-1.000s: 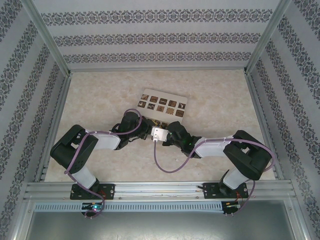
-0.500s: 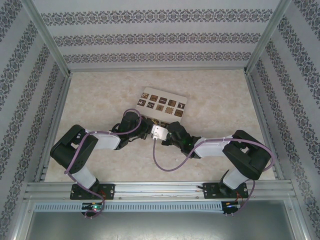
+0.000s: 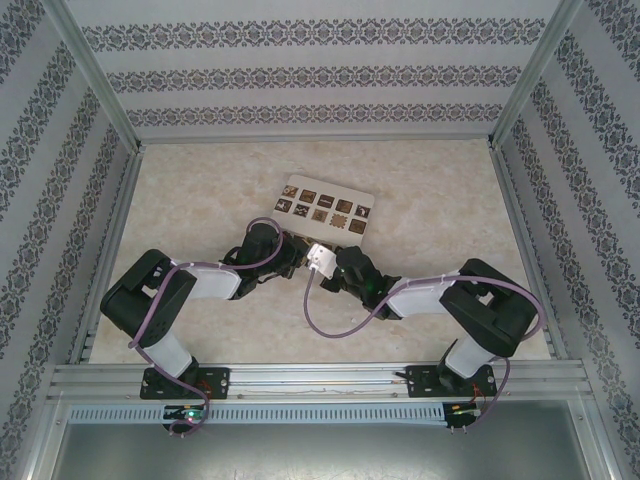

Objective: Unlock the padlock with the key

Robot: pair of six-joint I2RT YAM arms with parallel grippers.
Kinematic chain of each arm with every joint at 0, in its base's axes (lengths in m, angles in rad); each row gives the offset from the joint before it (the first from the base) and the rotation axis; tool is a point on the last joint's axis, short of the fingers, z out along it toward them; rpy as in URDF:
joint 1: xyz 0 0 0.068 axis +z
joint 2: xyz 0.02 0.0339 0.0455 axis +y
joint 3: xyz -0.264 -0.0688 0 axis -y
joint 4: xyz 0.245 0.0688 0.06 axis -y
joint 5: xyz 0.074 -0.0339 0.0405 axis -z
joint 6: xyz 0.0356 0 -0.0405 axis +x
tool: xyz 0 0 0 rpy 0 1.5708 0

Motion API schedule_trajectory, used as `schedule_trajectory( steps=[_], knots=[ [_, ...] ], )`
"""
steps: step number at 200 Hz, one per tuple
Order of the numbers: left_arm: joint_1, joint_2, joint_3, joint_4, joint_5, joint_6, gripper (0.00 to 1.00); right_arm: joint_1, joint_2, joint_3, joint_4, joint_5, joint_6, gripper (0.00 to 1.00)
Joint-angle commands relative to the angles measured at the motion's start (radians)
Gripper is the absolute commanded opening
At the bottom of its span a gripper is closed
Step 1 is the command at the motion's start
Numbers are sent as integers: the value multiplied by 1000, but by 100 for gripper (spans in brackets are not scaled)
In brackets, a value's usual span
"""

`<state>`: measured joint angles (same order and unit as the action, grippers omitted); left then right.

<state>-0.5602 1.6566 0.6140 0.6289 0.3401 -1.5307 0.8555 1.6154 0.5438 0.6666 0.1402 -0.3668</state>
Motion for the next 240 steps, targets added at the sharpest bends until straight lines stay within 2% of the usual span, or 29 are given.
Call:
schedule_trajectory(
  steps=[1, 41, 113, 145, 182, 240],
  knots=[
    [-33, 10, 6, 70, 31, -3, 4, 22, 44, -20, 148, 43, 87, 0],
    [-33, 29, 7, 60, 28, 18, 5, 39, 90, -50, 231, 68, 162, 0],
    [-16, 22, -34, 62, -28, 62, 31, 51, 112, -114, 289, 93, 268, 0],
    [3, -44, -52, 25, -60, 101, 39, 51, 103, -139, 314, 91, 306, 0],
    [10, -182, -41, -106, -114, 224, 43, 45, 69, -183, 359, 79, 407, 0],
    [13, -433, 40, -430, -245, 533, 48, -2, 8, -296, 479, -34, 640, 0]
  ],
)
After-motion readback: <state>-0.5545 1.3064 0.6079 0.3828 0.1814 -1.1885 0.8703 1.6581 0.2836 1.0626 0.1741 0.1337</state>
